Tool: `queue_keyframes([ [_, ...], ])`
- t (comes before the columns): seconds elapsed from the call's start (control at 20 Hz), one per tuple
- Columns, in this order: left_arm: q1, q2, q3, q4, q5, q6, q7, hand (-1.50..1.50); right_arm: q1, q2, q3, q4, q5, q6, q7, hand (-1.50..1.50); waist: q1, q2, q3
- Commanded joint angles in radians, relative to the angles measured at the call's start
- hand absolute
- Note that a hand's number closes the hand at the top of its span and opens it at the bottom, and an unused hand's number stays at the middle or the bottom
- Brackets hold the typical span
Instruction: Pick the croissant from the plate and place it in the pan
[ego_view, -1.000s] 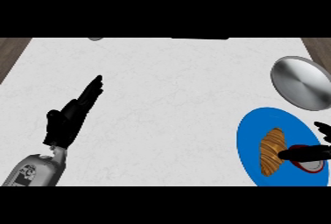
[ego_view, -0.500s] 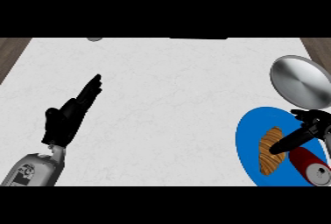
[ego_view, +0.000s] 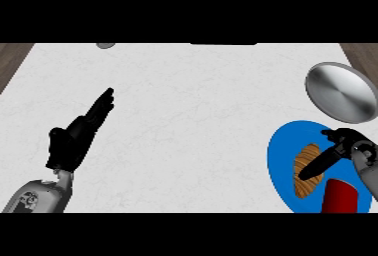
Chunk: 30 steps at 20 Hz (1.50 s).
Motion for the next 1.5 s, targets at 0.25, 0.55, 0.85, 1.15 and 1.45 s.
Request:
queue_keyframes([
  [0.25, -0.015, -0.033, 0.021, 0.052, -0.02, -0.01, -0.021, 0.0, -0.065, 0.073, 0.058, 0.032, 0.049, -0.019, 0.238, -1.5, -0.008, 0.001, 0.0],
  [0.55, 0.022, -0.024, 0.042, 0.003, -0.029, -0.026, -0.008, 0.0, -0.015, 0.089, 0.039, 0.069, 0.079, -0.022, 0.164, -1.5, -0.009, -0.001, 0.001],
  [0.85, -0.008, -0.042, 0.061, 0.059, -0.042, -0.052, -0.049, 0.0, -0.017, 0.149, 0.071, 0.17, 0.086, 0.061, -0.007, 1.5, -0.007, 0.003, 0.001],
  [1.15, 0.0, -0.041, 0.061, -0.031, -0.036, -0.052, 0.046, 0.0, -0.005, 0.189, 0.089, 0.144, 0.104, 0.024, 0.015, 1.5, -0.002, 0.0, 0.001],
  [1.45, -0.03, -0.083, 0.054, -0.004, -0.077, -0.039, 0.048, 0.0, -0.045, 0.141, 0.05, 0.064, 0.182, 0.013, 0.078, 1.5, -0.013, -0.001, 0.001],
])
